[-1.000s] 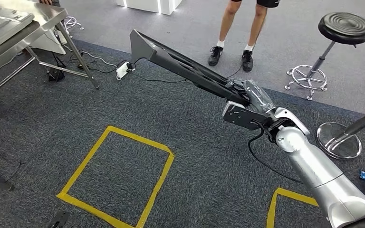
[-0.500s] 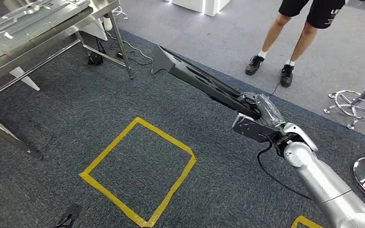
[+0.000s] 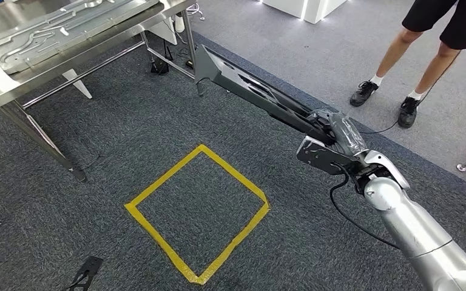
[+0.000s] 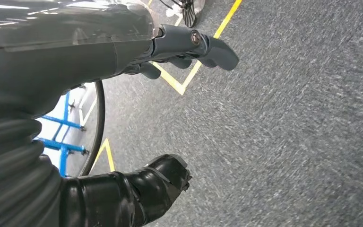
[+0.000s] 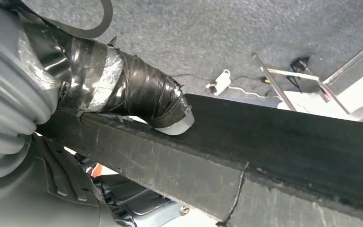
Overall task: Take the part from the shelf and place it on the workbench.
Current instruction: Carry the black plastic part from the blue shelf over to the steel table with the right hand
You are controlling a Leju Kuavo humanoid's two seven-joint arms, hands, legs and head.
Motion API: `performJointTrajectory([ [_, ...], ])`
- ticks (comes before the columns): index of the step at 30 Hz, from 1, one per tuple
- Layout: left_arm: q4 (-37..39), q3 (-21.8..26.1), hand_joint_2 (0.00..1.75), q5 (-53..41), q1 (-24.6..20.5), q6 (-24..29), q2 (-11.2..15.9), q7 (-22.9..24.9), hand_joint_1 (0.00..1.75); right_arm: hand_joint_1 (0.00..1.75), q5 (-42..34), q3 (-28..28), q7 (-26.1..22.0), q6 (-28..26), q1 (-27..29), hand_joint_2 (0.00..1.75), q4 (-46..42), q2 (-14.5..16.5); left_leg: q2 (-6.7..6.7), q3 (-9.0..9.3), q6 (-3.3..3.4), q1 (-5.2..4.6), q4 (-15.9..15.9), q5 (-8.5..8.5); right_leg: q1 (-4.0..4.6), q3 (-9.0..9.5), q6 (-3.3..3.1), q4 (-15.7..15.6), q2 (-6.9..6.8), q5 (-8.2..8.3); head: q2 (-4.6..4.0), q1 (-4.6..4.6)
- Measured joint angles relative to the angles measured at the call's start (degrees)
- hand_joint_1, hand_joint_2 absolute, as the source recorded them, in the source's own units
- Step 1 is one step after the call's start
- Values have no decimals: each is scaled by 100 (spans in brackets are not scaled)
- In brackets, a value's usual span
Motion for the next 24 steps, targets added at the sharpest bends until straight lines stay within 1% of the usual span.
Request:
performJointTrajectory([
  [1, 1, 6, 175, 20, -1, -1, -1, 0, 0, 175, 1, -10, 3, -7, -13, 175, -17, -1, 14, 153, 5, -13, -299, 95, -4, 12, 30, -5, -16, -15, 0, 1],
  [2, 1, 13, 175, 47, -3, -6, -3, -1, 0, 175, 2, -19, 6, -13, -28, 175, -31, -3, 27, 250, 29, -33, -489, 112, -5, 15, 63, -14, -28, -25, 0, 2],
  [3, 2, 29, 175, 78, -3, -13, -5, -1, 0, 175, 4, -25, 8, -17, -39, 175, -39, -6, 31, 280, 75, -60, -553, 56, -1, 14, 104, -7, -33, -15, 0, 4],
  [5, 1, 75, 175, 149, -1, -23, -11, -2, 0, 175, 12, -30, 10, -20, -51, 175, -57, -11, 25, 337, 208, -82, -629, -13, -13, 18, 190, 37, -31, -5, 1, 7],
  [6, -1, 101, 175, 178, 1, -21, -16, -1, 0, 175, 17, -32, 9, -21, -54, 175, -64, -14, 18, 400, 276, -87, -663, -42, -24, -3, 210, 129, -9, -22, 1, 13],
  [7, -2, 123, 175, 201, 0, -15, -20, -1, 0, 175, 22, -34, 6, -23, -66, 175, -70, -21, 10, 472, 337, -93, -684, -69, -33, -84, 209, 301, 28, -86, 1, 19],
  [8, -3, 144, 175, 219, -1, -10, -23, -4, 0, 175, 27, -37, 3, -26, -79, 175, -76, -33, 2, 540, 391, -103, -697, -97, -33, -240, 194, 578, 75, -183, 1, 27],
  [9, -3, 163, 175, 227, -5, -6, -25, -9, 0, 175, 31, -39, 2, -28, -87, 175, -80, -48, -5, 591, 436, -124, -695, -138, -19, -455, 179, 940, 124, -295, 0, 34],
  [10, -3, 181, 175, 235, -5, -6, -26, -17, 0, 175, 36, -40, 1, -32, -87, 175, -82, -67, -17, 642, 470, -145, -690, -183, -3, -712, 177, 1314, 156, -408, 0, 38],
  [11, -3, 196, 175, 239, 0, -7, -28, -29, 0, 175, 41, -40, 3, -36, -76, 175, -81, -82, -33, 703, 491, -166, -687, -232, 14, -934, 177, 1585, 174, -474, 0, 39],
  [12, -2, 210, 175, 242, 6, -8, -34, -41, 0, 175, 45, -40, 6, -39, -63, 175, -79, -93, -56, 779, 502, -184, -685, -290, 28, -1085, 172, 1694, 183, -479, 0, 40],
  [13, -2, 221, 175, 242, 11, -9, -43, -51, 0, 175, 49, -40, 8, -42, -53, 175, -79, -99, -80, 865, 502, -197, -681, -352, 41, -1132, 159, 1594, 187, -397, 0, 40],
  [14, -2, 228, 175, 242, 12, -9, -54, -58, 0, 175, 50, -40, 9, -45, -52, 175, -80, -101, -101, 960, 494, -205, -675, -424, 58, -1083, 132, 1316, 189, -220, 0, 41],
  [15, -1, 232, 175, 242, 11, -10, -65, -61, 0, 175, 51, -40, 12, -48, -56, 175, -82, -101, -118, 1038, 479, -208, -668, -507, 77, -987, 100, 931, 194, 79, 0, 43],
  [16, -1, 234, 175, 241, 10, -10, -75, -62, 0, 175, 54, -41, 14, -56, -68, 175, -82, -102, -137, 1113, 455, -213, -646, -590, 105, -902, 72, 572, 206, 319, 0, 43],
  [17, -1, 236, 175, 238, 7, -10, -83, -62, 0, 175, 57, -41, 16, -67, -78, 175, -84, -102, -152, 1153, 423, -216, -637, -665, 130, -827, 45, 314, 216, 502, 0, 47],
  [18, -1, 238, 175, 233, 5, -10, -87, -66, 0, 175, 61, -43, 21, -79, -87, 175, -88, -105, -163, 1194, 389, -217, -634, -712, 149, -783, 22, 159, 225, 600, 0, 49],
  [19, -1, 240, 175, 228, 4, -10, -93, -74, 0, 175, 66, -48, 24, -92, -97, 175, -93, -110, -170, 1225, 355, -219, -620, -719, 162, -753, 0, 107, 228, 550, 0, 52],
  [20, -1, 241, 175, 223, 2, -10, -93, -82, 0, 175, 68, -57, 25, -102, -98, 175, -101, -114, -168, 1221, 323, -218, -576, -698, 158, -686, -28, 77, 226, 524, 1, 54],
  [21, -1, 242, 175, 220, 4, -11, -94, -91, 0, 175, 70, -66, 25, -109, -99, 175, -108, -119, -155, 1169, 296, -212, -425, -617, 151, -609, -62, 30, 222, 487, 1, 55],
  [22, -1, 243, 175, 219, 6, -9, -96, -96, 0, 175, 71, -74, 23, -114, -100, 175, -110, -121, -138, 1013, 273, -206, -148, -511, 145, -508, -93, -20, 216, 442, 1, 52],
  [23, -1, 243, 175, 220, 8, -8, -94, -98, 0, 175, 71, -78, 22, -117, -96, 175, -112, -122, -121, 787, 252, -198, 210, -438, 137, -393, -117, -75, 213, 397, 1, 49],
  [24, -1, 244, 175, 221, 16, -7, -95, -98, 0, 175, 71, -78, 22, -119, -87, 175, -112, -122, -107, 509, 236, -185, 577, -439, 134, -275, -131, -129, 207, 337, 1, 48],
])
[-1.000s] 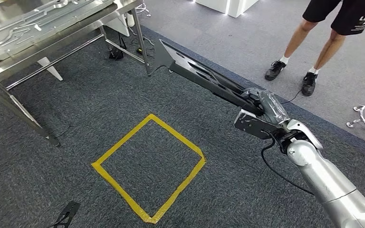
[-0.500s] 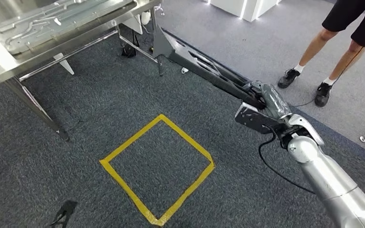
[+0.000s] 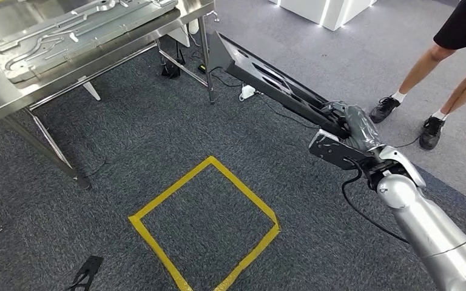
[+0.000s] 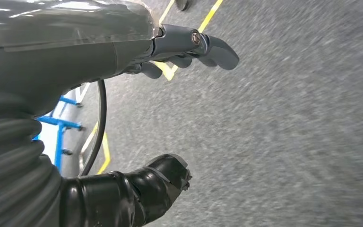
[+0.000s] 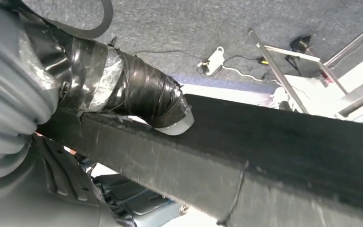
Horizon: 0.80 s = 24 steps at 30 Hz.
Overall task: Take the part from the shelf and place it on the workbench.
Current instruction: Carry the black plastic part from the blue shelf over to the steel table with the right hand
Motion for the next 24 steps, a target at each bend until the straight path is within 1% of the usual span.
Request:
performJointTrajectory([
  [1, 0, 0, 175, 2, 13, 1, 0, 1, 0, 175, 1, 1, 0, -1, 13, 175, 1, 0, 7, -267, -18, 13, 282, -138, -4, 130, -1, -51, -6, -69, 0, -4],
  [2, 0, 0, 175, 9, 29, 0, -1, 2, 0, 175, 3, 1, 0, -1, 28, 175, 1, 2, 13, -489, -38, 31, 425, -383, -9, 270, 7, -95, -10, -148, -1, -4],
  [3, 0, 0, 175, 15, 45, -1, -1, 3, 0, 175, 6, 2, -1, -1, 39, 175, 0, 5, 23, -652, -59, 53, 430, -655, -14, 423, 22, -129, -17, -240, -1, -5],
  [4, 0, 0, 175, 21, 57, -1, -2, 4, 0, 175, 10, 2, -1, 0, 43, 175, 0, 8, 40, -756, -83, 77, 295, -846, -19, 591, 41, -150, -27, -350, -1, -5],
  [5, 0, 0, 175, 26, 68, -1, -2, 4, 0, 175, 14, 2, -1, 1, 43, 175, 1, 11, 65, -810, -98, 101, 52, -847, -22, 763, 62, -161, -45, -472, -1, -4],
  [6, 0, 0, 175, 27, 82, -1, -3, 5, 0, 175, 18, 2, -1, 1, 46, 175, 2, 13, 122, -831, -96, 118, -287, -544, -23, 906, 85, -172, -72, -603, -1, -3],
  [7, 2, 1, 175, 27, 99, -1, -1, 6, 0, 175, 23, 3, -4, 2, 45, 175, 9, 14, 201, -846, -85, 116, -658, -26, -19, 1056, 112, -158, -95, -738, -1, 5],
  [8, 4, 1, 175, 29, 114, -2, -2, 8, 0, 175, 27, 5, -7, 2, 44, 175, 17, 14, 280, -834, -63, 99, -927, 490, -17, 1167, 148, -151, -108, -871, -1, 15],
  [9, 6, 2, 175, 32, 122, -2, -2, 12, 0, 175, 33, 6, -9, 2, 44, 175, 23, 15, 334, -811, -31, 68, -1092, 873, -23, 1274, 193, -161, -126, -989, -1, 28],
  [10, 7, 2, 175, 35, 117, -3, 1, 14, 0, 175, 38, 7, -10, 1, 36, 175, 27, 15, 338, -772, -2, 34, -1152, 1009, -35, 1388, 243, -128, -135, -1049, -1, 45],
  [11, 3, 2, 175, 37, 94, -3, 13, 15, 0, 175, 42, 7, -11, 1, 20, 175, 22, 16, 298, -686, 37, 5, -1135, 961, -62, 1443, 297, -51, -149, -1044, 0, 55],
  [12, -4, 2, 175, 38, 69, -2, 36, 15, 0, 175, 44, 7, -11, 0, -4, 175, 14, 17, 234, -595, 89, -14, -1142, 881, -96, 1417, 332, 145, -158, -961, 0, 67],
  [13, -12, 3, 175, 38, 42, 0, 59, 13, 0, 175, 46, 7, -15, -1, -31, 175, 8, 18, 177, -487, 148, -25, -1157, 808, -119, 1263, 345, 493, -138, -823, 0, 77],
  [14, -18, 3, 175, 38, 14, 1, 80, 13, 0, 175, 47, 7, -23, 0, -55, 175, 4, 22, 123, -375, 207, -35, -1165, 734, -135, 998, 344, 914, -112, -739, 0, 83],
  [15, -21, 4, 175, 38, -4, 2, 89, 13, 0, 175, 49, 8, -34, 1, -62, 175, 6, 25, 68, -270, 252, -39, -1173, 648, -137, 676, 332, 1320, -80, -753, -1, 88],
  [16, -22, 6, 175, 38, -19, 1, 89, 12, 0, 175, 54, 8, -40, 2, -59, 175, 16, 28, 3, -162, 281, -45, -1173, 549, -125, 362, 324, 1638, -54, -903, -1, 90],
  [17, -22, 7, 175, 38, -24, 0, 89, 12, 0, 175, 59, 9, -43, 3, -51, 175, 31, 30, -73, -49, 292, -50, -1173, 447, -110, 90, 322, 1810, -42, -1166, -1, 91],
  [18, -22, 9, 175, 38, -13, -1, 88, 13, 0, 175, 64, 9, -42, 3, -44, 175, 46, 30, -156, 80, 294, -55, -1173, 339, -93, -129, 318, 1840, -32, -1458, -1, 91],
  [19, -21, 11, 175, 38, 4, -3, 81, 17, 0, 175, 68, 9, -37, 2, -42, 175, 61, 30, -247, 230, 294, -57, -1173, 221, -71, -315, 308, 1748, -22, -1676, -1, 91],
  [20, -20, 13, 175, 39, 24, -4, 66, 21, 0, 175, 68, 9, -38, 2, -43, 175, 70, 30, -335, 390, 292, -55, -1173, 96, -43, -456, 288, 1534, -1, -1694, -1, 91],
  [21, -17, 14, 175, 40, 41, -7, 45, 24, 0, 175, 68, 9, -38, 3, -48, 175, 78, 30, -422, 555, 287, -51, -1175, -36, -13, -558, 263, 1212, 47, -1436, -1, 93],
  [22, -11, 16, 175, 42, 60, -11, 16, 27, 0, 175, 71, 11, -38, 6, -50, 175, 94, 31, -506, 705, 279, -42, -1171, -169, 17, -629, 238, 811, 155, -824, -1, 98],
  [23, -2, 17, 175, 43, 70, -16, -11, 25, 0, 175, 73, 15, -41, 10, -59, 175, 118, 30, -595, 823, 256, -30, -1173, -289, 44, -650, 212, 490, 280, -218, -1, 97],
  [24, 7, 19, 175, 45, 77, -21, -30, 24, 0, 175, 77, 20, -43, 17, -73, 175, 137, 31, -673, 904, 225, -16, -1191, -386, 70, -637, 188, 269, 364, 276, -1, 105],
])
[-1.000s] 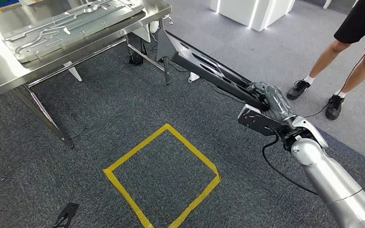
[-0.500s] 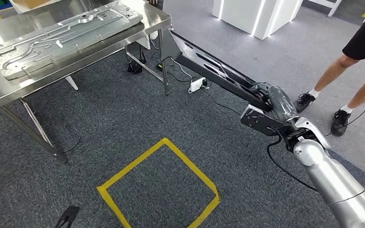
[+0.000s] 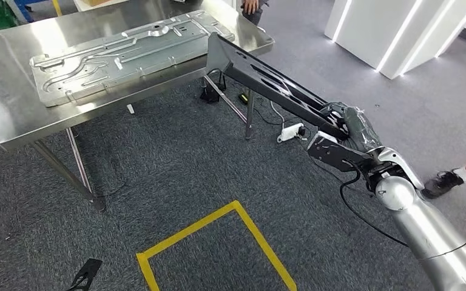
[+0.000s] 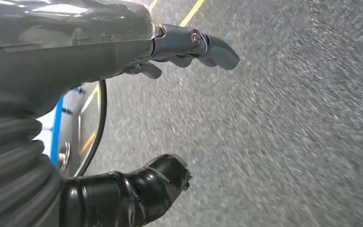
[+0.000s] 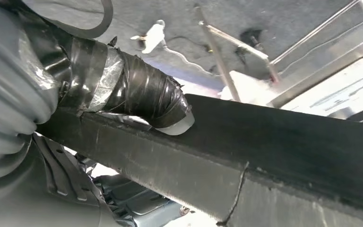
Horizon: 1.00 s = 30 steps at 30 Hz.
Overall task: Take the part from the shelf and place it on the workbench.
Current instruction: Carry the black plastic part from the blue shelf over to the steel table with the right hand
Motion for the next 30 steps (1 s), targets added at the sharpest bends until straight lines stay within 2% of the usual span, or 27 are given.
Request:
performJointTrajectory([
  [1, 7, 3, 175, 6, 6, -3, -14, 2, 0, 175, 6, 5, 3, 6, -24, 175, 14, 5, -64, 60, -29, 19, -22, -51, 19, 34, -37, -111, 30, 272, 0, 8],
  [2, 10, 6, 175, 17, 1, -3, -18, 3, 0, 175, 11, 9, 4, 10, -68, 175, 14, 10, -107, 76, -57, 32, -20, -30, 34, 102, -81, -127, -22, 229, 0, 14],
  [3, 9, 8, 175, 27, -4, 0, -17, 5, 0, 175, 16, 10, 4, 13, -113, 175, 5, 19, -72, 34, -74, 32, 72, 52, 34, 197, -121, -190, -106, 171, 1, 21],
  [4, 9, 10, 175, 36, -12, 2, -16, 8, 0, 175, 19, 10, 2, 11, -153, 175, 2, 29, 60, -79, -84, 19, 295, 206, 25, 325, -159, -285, -176, 101, 1, 20],
  [5, 9, 10, 175, 40, -20, 4, -14, 8, 0, 175, 19, 10, -5, 11, -176, 175, 8, 34, 234, -280, -91, -4, 616, 354, 15, 485, -181, -397, -244, 36, 1, 14],
  [6, 9, 11, 175, 39, -27, 5, -9, 7, 0, 175, 19, 15, -10, 12, -174, 175, 24, 40, 419, -535, -102, -23, 967, 423, 3, 674, -188, -520, -309, -33, 1, 7],
  [7, 9, 13, 175, 39, -29, 6, -5, 5, 0, 175, 20, 28, -11, 16, -154, 175, 48, 49, 561, -802, -110, -35, 1255, 372, -2, 870, -190, -631, -381, -115, 0, 3],
  [9, 9, 15, 175, 40, -4, 5, 0, 6, 0, 175, 22, 79, -9, 26, -112, 175, 93, 71, 639, -1245, -145, -21, 1463, -72, -29, 1263, -163, -814, -507, -296, 0, 0],
  [10, 9, 16, 175, 42, 18, 5, -1, 10, 0, 175, 24, 108, -9, 29, -100, 175, 106, 85, 652, -1404, -177, -2, 1373, -305, -47, 1468, -139, -884, -564, -403, 0, 0],
  [11, 9, 16, 175, 42, 38, 5, -2, 13, 0, 175, 25, 132, -8, 31, -97, 175, 115, 97, 672, -1521, -218, 24, 1176, -408, -64, 1672, -110, -936, -621, -522, 0, -1],
  [12, 9, 17, 175, 43, 53, 5, -2, 15, 0, 175, 26, 152, -8, 31, -99, 175, 120, 110, 721, -1599, -261, 55, 872, -286, -79, 1882, -78, -969, -684, -662, 0, -1],
  [13, 10, 17, 175, 44, 70, 5, -4, 17, 0, 175, 26, 172, -8, 31, -100, 175, 130, 121, 835, -1645, -299, 84, 474, 142, -83, 2070, -40, -987, -748, -821, 0, -1],
  [14, 15, 19, 175, 46, 82, 5, -8, 17, 0, 175, 26, 190, -8, 32, -103, 175, 147, 130, 1003, -1670, -308, 92, 110, 764, -81, 2254, -2, -970, -800, -988, 0, 4],
  [15, 20, 21, 175, 49, 90, 3, -11, 16, 0, 175, 26, 206, -5, 35, -114, 175, 162, 136, 1138, -1672, -279, 81, -107, 1265, -68, 2384, 44, -963, -847, -1151, 0, 14],
  [16, 24, 22, 175, 52, 88, 2, -17, 13, 0, 175, 26, 219, 3, 39, -129, 175, 172, 139, 1216, -1672, -232, 59, -192, 1590, -61, 2506, 94, -963, -889, -1284, 0, 31],
  [17, 27, 24, 175, 55, 72, 1, -19, 9, 0, 175, 27, 226, 9, 44, -157, 175, 168, 142, 1205, -1663, -176, 38, -150, 1634, -65, 2608, 138, -919, -917, -1360, 0, 55],
  [18, 25, 25, 175, 56, 42, 3, -15, 4, 0, 175, 28, 229, 11, 46, -200, 175, 156, 147, 1110, -1615, -123, 26, -64, 1483, -81, 2602, 181, -791, -934, -1343, 1, 73],
  [19, 19, 25, 175, 56, 16, 8, -6, 1, 0, 175, 31, 230, 11, 48, -242, 175, 145, 152, 1017, -1556, -83, 27, -43, 1385, -113, 2514, 209, -503, -888, -1243, 0, 93],
  [20, 13, 26, 175, 56, -6, 12, 6, -2, 0, 175, 34, 230, 0, 48, -281, 175, 138, 156, 936, -1468, -41, 32, -39, 1295, -138, 2279, 225, -62, -785, -1114, 1, 102],
  [21, 7, 26, 175, 56, -28, 15, 18, -4, 0, 175, 37, 231, -9, 48, -306, 175, 141, 156, 856, -1362, 0, 36, -44, 1212, -159, 1956, 241, 437, -662, -1037, 1, 106],
  [22, 4, 27, 175, 57, -36, 15, 24, -5, 0, 175, 42, 236, -12, 49, -309, 175, 152, 154, 774, -1251, 29, 42, -62, 1124, -172, 1603, 250, 890, -538, -1089, 0, 111],
  [23, 4, 28, 175, 58, -40, 15, 26, -5, 0, 175, 46, 244, -13, 51, -297, 175, 170, 150, 683, -1120, 44, 46, -81, 1028, -174, 1267, 258, 1215, -467, -1292, 1, 110],
  [25, 4, 31, 175, 60, -6, 15, 25, -4, 0, 175, 55, 267, -5, 58, -274, 175, 210, 145, 481, -818, 45, 51, -136, 827, -169, 716, 252, 1398, -434, -1870, 0, 110],
  [26, 5, 33, 175, 60, 22, 15, 24, 1, 0, 175, 57, 275, -4, 61, -272, 175, 227, 144, 382, -657, 40, 52, -168, 728, -159, 508, 234, 1291, -428, -2050, 0, 111],
  [27, 6, 34, 175, 61, 52, 15, 20, 4, 0, 175, 58, 279, -4, 62, -274, 175, 241, 143, 285, -497, 35, 53, -200, 627, -142, 333, 199, 1058, -404, -1998, 0, 111],
  [28, 8, 35, 175, 61, 77, 14, 12, 8, 0, 175, 58, 283, -4, 62, -272, 175, 257, 139, 193, -356, 30, 59, -231, 525, -122, 194, 147, 712, -335, -1623, 0, 112],
  [30, 34, 37, 175, 62, 104, 12, -33, 11, 0, 175, 60, 302, -5, 67, -236, 175, 310, 122, -1, -115, -15, 76, -255, 306, -56, 20, 26, -137, -44, -232, -1, 110],
])
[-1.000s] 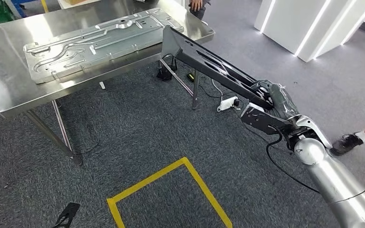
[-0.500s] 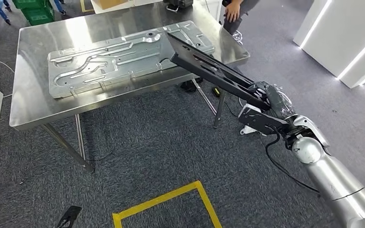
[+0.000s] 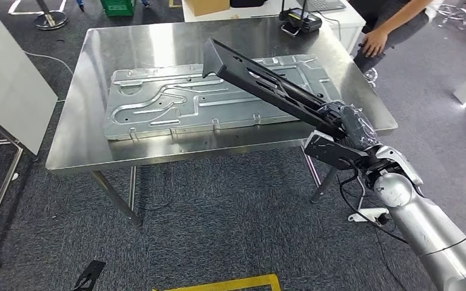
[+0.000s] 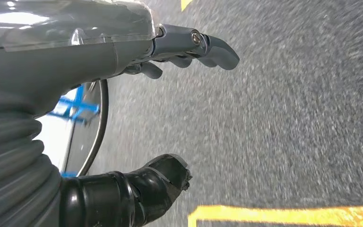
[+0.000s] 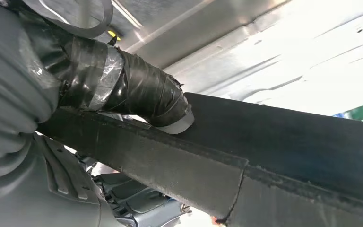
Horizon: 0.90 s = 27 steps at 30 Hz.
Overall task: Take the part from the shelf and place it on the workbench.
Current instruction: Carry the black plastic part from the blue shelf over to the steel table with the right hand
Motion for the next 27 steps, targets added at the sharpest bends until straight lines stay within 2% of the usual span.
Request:
performJointTrajectory([
  [1, 11, 2, 175, 1, 2, -1, -13, 1, 0, 175, 2, 10, 5, 3, 21, 175, 21, -18, -94, 95, -29, 9, -21, -111, 34, -11, -44, -274, 127, 547, 0, 2],
  [2, 22, 3, 175, 3, 2, -3, -22, 2, 0, 175, 8, 18, 13, 6, 25, 175, 34, -27, -171, 189, -58, 16, -9, -185, 57, 19, -76, -404, 174, 814, 0, 5],
  [3, 20, 4, 175, 10, -5, -6, -7, 2, 0, 175, 16, 20, 20, 8, -9, 175, 32, -33, -224, 234, -79, 14, 32, -207, 64, 96, -106, -385, 132, 784, 1, 14],
  [4, 17, 5, 175, 21, -20, -13, 5, 1, 0, 175, 34, 21, 30, 7, -74, 175, 27, -29, -159, 224, -99, 5, 182, -168, 57, 176, -139, -357, 64, 693, 1, 18],
  [5, 14, 5, 175, 33, -44, -25, 21, -4, 0, 175, 60, 22, 44, 11, -155, 175, 26, -18, 13, 121, -133, -10, 461, -82, 44, 266, -183, -345, -10, 601, 1, 12],
  [6, 11, 5, 175, 43, -79, -38, 38, -2, 0, 175, 88, 25, 68, 32, -238, 175, 30, -13, 231, -66, -180, -28, 804, -39, 36, 360, -219, -348, -63, 520, 1, 3],
  [7, 10, 5, 175, 50, -108, -53, 53, 4, 0, 175, 120, 33, 107, 73, -307, 175, 43, -10, 466, -288, -229, -34, 1162, -91, 31, 453, -241, -355, -103, 439, 1, -9],
  [8, 9, 6, 175, 51, -130, -66, 60, 16, 0, 175, 155, 53, 164, 139, -365, 175, 73, -11, 627, -502, -276, -34, 1448, -256, 23, 544, -253, -359, -148, 355, 1, -19],
  [9, 9, 7, 175, 51, -135, -77, 64, 32, 0, 175, 190, 85, 230, 216, -427, 175, 116, -10, 696, -679, -315, -25, 1622, -505, 15, 638, -252, -359, -181, 271, 1, -21],
  [10, 10, 8, 175, 53, -132, -87, 65, 44, 0, 175, 233, 129, 299, 299, -505, 175, 178, -9, 722, -809, -345, -14, 1670, -722, 6, 730, -248, -355, -205, 189, 1, -22],
  [11, 10, 9, 175, 55, -125, -97, 64, 52, 0, 175, 289, 181, 371, 381, -617, 175, 259, -8, 731, -887, -366, -4, 1584, -813, -1, 818, -244, -346, -221, 111, 1, -24],
  [12, 10, 10, 175, 59, -119, -104, 64, 58, 0, 175, 353, 236, 433, 455, -764, 175, 353, -7, 733, -915, -373, 5, 1362, -710, -4, 897, -237, -333, -235, 37, 1, -24],
  [13, 10, 11, 175, 64, -118, -110, 68, 62, 0, 175, 428, 299, 487, 529, -946, 175, 462, 3, 736, -895, -362, 11, 1020, -408, -4, 965, -229, -320, -247, -29, 1, -24],
  [14, 10, 13, 175, 70, -113, -114, 77, 64, 0, 175, 509, 364, 530, 596, -1150, 175, 582, 16, 741, -858, -332, 9, 629, 8, -2, 1022, -219, -308, -256, -85, 1, -22],
  [15, 10, 14, 175, 82, -107, -119, 89, 64, 0, 175, 599, 444, 567, 667, -1368, 175, 722, 48, 749, -820, -295, -3, 313, 328, 0, 1063, -202, -303, -259, -130, 1, -15],
  [16, 10, 18, 175, 96, -101, -122, 99, 63, 0, 175, 693, 537, 606, 740, -1583, 175, 868, 94, 754, -786, -255, -20, 112, 558, 2, 1087, -177, -297, -257, -167, 1, -10],
  [17, 10, 25, 175, 110, -95, -125, 113, 62, 0, 175, 787, 641, 648, 808, -1790, 175, 1014, 149, 758, -771, -221, -39, 29, 653, 2, 1096, -152, -294, -249, -193, 1, -4],
  [22, 9, 77, 175, 172, -117, -133, 152, 56, 0, 175, 1081, 1235, 772, 1021, -2544, 175, 1667, 564, 742, -750, -250, -53, 24, 693, 8, 1083, -161, -256, -263, -238, 1, -1],
  [27, 9, 88, 175, 176, -112, -136, 152, 54, 0, 175, 1143, 1578, 778, 1054, -2743, 175, 2056, 850, 687, -754, -225, -57, 33, 677, 7, 1116, -149, -286, -325, -256, 1, 2],
])
